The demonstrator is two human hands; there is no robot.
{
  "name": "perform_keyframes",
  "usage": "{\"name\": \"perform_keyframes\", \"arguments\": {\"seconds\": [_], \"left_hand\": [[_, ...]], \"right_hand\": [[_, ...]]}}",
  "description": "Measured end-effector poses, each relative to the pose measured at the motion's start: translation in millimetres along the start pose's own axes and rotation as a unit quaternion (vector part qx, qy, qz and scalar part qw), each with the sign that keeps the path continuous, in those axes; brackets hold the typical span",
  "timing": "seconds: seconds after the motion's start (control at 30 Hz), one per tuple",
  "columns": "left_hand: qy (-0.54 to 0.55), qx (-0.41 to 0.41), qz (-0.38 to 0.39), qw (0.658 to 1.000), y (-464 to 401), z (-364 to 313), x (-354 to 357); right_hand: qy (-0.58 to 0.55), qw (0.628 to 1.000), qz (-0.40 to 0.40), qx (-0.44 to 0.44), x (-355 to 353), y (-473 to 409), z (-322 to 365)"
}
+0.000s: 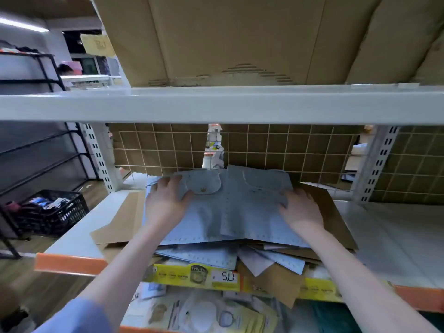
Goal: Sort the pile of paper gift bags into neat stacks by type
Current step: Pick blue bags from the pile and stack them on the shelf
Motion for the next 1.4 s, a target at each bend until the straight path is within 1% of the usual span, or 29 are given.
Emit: {"name": "perform_keyframes", "arguments": {"seconds": [0.07,0.13,0.2,0.27,0.37,0.5,0.57,0.67,0.73,0.8,0.87,0.9,1.0,1.07,1.13,1.2,1.27,1.33,1.4], "left_hand": [[-0.040,-0.039,0.041,0.998,-16.6,3.4,12.3],[-0.068,-0.082,0.094,0.990,-30.6,13.5,27.3],[-0.077,-0.116,0.134,0.981,-39.6,27.9,44.9],[-0.057,-0.145,0.164,0.974,-44.1,41.4,57.2],[-0.019,-0.161,0.168,0.972,-49.1,48.0,66.0],[-0.016,-0.157,0.127,0.979,-52.7,44.3,63.3],[0.023,-0.165,0.116,0.979,-55.8,45.0,60.2],[0.105,-0.186,0.126,0.969,-61.9,55.4,58.2],[0.165,-0.173,0.124,0.963,-65.4,60.8,55.7],[0.218,-0.146,0.101,0.960,-66.4,62.0,48.7],[0.289,-0.112,0.076,0.948,-63.9,60.1,39.9],[0.332,-0.096,0.070,0.936,-60.7,58.2,36.1],[0.415,-0.064,0.065,0.905,-49.7,51.2,28.7],[0.436,-0.051,0.054,0.897,-43.4,48.9,25.5],[0.429,-0.050,0.036,0.901,-38.8,49.8,22.3],[0.427,-0.044,0.023,0.903,-34.8,53.6,18.2],[0.427,-0.032,0.027,0.903,-29.3,55.1,12.7],[0.434,-0.020,0.045,0.900,-23.3,56.7,11.2],[0.453,-0.007,0.066,0.889,-12.0,55.4,11.6]], "right_hand": [[-0.003,1.000,0.023,0.017,5.1,-13.2,2.2],[-0.023,0.997,0.065,0.036,13.1,-24.0,2.4],[-0.042,0.993,0.094,0.063,26.8,-30.8,-0.9],[-0.051,0.991,0.096,0.085,33.2,-34.3,-4.1],[-0.063,0.986,0.096,0.122,38.1,-38.6,-10.5],[-0.081,0.981,0.093,0.151,41.5,-43.1,-19.4],[-0.094,0.980,0.070,0.160,39.4,-45.3,-22.0],[-0.130,0.975,0.046,0.175,39.0,-52.1,-31.4],[-0.165,0.973,0.051,0.154,42.8,-57.5,-39.1],[-0.254,0.957,0.048,0.129,44.2,-57.3,-44.6],[-0.370,0.922,0.032,0.111,41.4,-54.4,-49.2],[-0.413,0.904,0.029,0.110,39.4,-51.3,-50.1],[-0.490,0.867,0.018,0.088,34.8,-46.1,-54.1],[-0.503,0.861,0.014,0.072,31.3,-39.2,-56.4],[-0.480,0.874,0.002,0.078,24.6,-28.1,-58.2],[-0.448,0.888,-0.033,0.097,14.2,-14.5,-60.1],[-0.424,0.896,-0.068,0.113,6.0,-1.6,-62.7],[-0.420,0.893,-0.108,0.118,-1.2,14.4,-65.6],[-0.420,0.889,-0.137,0.119,-5.6,32.3,-70.6]]}}
Point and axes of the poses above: each hand's wrist, its own y-axis away from the middle knuckle, its own x-axis out of the palm, z = x × y, the point moved 5 cm from there along -y, towards the middle knuckle, and after that the axes turned 15 degrees about z, right-handed, at the moved point
